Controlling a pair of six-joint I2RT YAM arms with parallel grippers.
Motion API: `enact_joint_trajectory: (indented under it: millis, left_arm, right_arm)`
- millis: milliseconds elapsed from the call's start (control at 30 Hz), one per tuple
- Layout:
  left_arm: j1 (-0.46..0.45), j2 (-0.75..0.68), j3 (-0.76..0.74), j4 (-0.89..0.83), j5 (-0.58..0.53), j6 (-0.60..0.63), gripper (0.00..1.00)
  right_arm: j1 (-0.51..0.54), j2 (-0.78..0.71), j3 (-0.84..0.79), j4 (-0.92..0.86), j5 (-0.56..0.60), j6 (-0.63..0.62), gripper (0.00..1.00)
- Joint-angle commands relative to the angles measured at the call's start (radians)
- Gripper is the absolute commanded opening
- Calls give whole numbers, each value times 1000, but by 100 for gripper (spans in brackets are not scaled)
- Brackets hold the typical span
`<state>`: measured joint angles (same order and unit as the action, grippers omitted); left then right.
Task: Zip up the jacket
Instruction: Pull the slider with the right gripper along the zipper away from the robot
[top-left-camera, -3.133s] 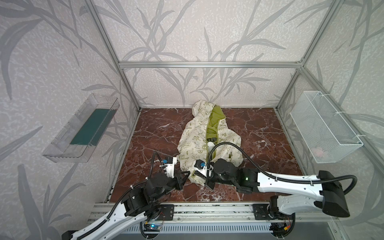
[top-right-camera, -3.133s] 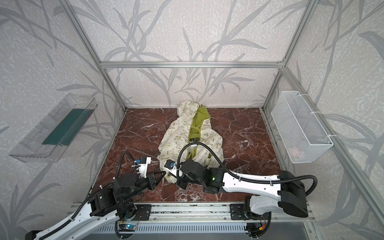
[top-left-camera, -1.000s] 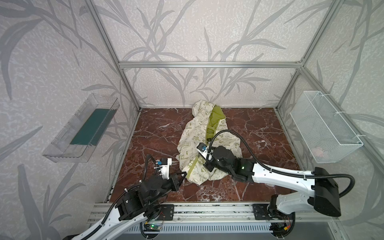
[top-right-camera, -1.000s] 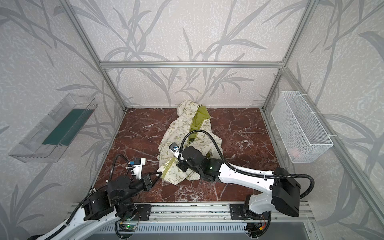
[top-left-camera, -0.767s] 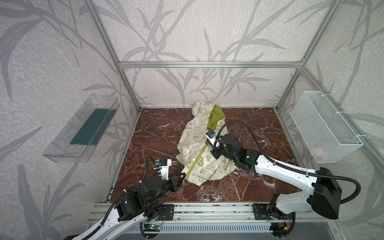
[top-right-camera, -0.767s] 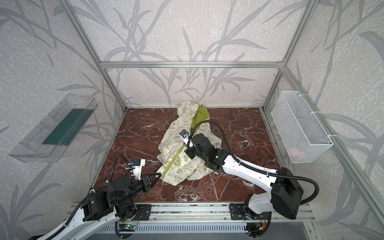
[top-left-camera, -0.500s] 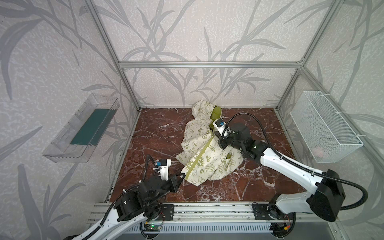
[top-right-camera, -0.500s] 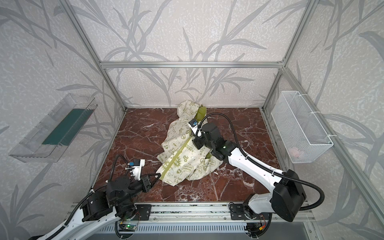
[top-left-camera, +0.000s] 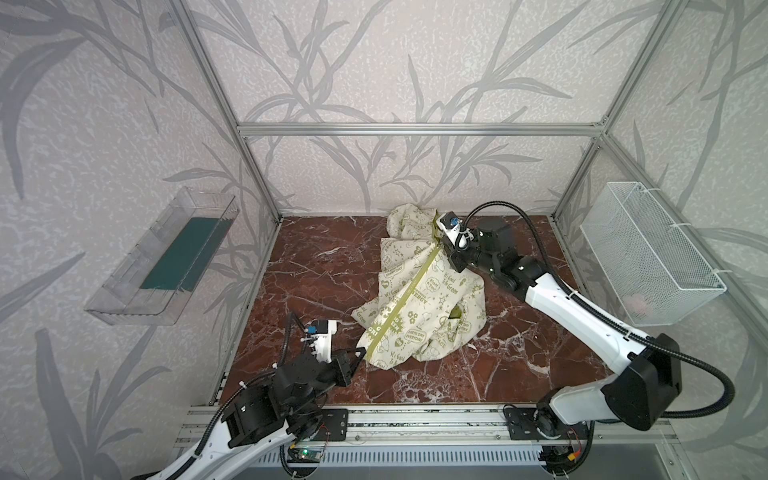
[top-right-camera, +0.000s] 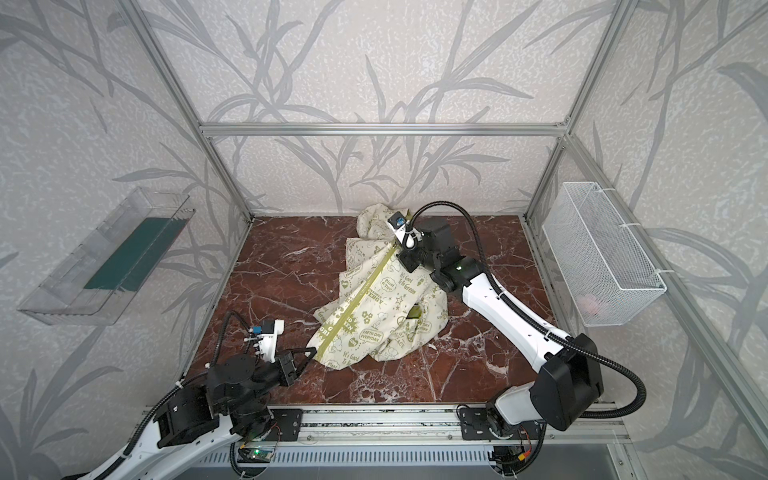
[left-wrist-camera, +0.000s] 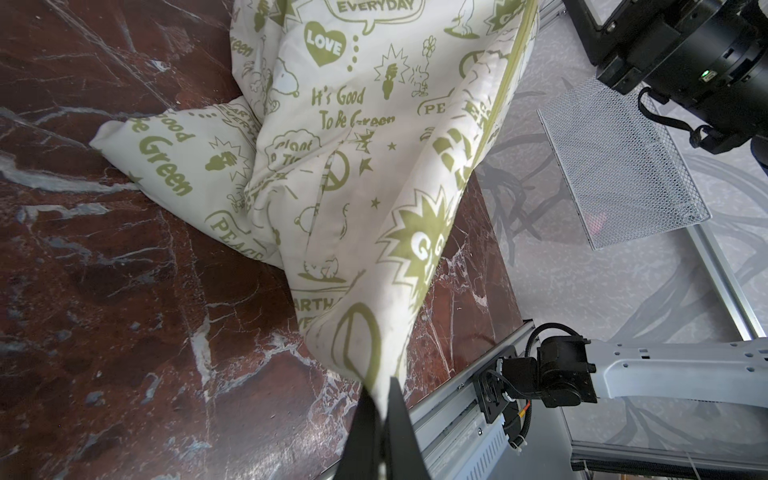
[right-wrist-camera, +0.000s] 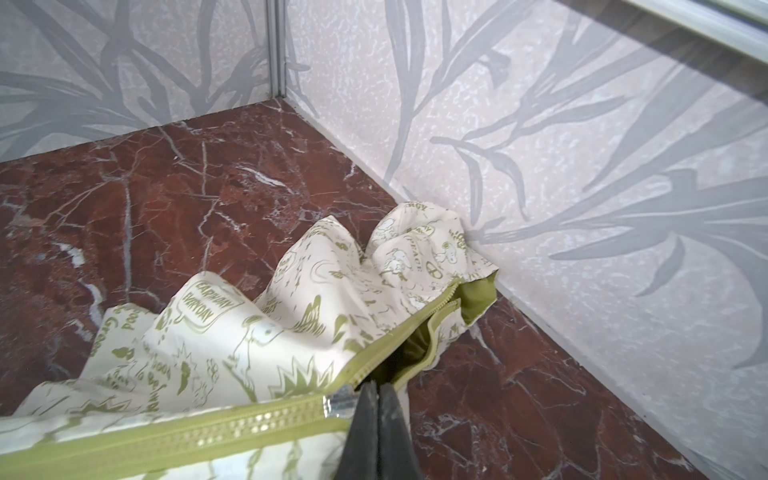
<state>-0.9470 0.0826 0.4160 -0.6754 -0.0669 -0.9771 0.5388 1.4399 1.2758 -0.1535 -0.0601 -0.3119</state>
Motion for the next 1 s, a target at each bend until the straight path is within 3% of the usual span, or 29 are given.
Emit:
enact_joint_trajectory:
  millis: [0, 233, 567, 967]
  left_arm:
    - [4, -2, 30, -84, -28, 4, 0]
    - [4, 25, 60, -91, -67, 27, 0]
    - [4, 118, 106, -119, -121, 50, 0]
    - [5, 68, 119, -211, -178, 35, 0]
  right_arm:
    - [-66, -1, 93, 48, 94, -70, 0]
    - [-152, -22, 186, -8, 100, -138, 0]
    - [-220, -11, 140, -90, 47, -119, 0]
    - [-320, 66, 194, -129, 49, -124, 0]
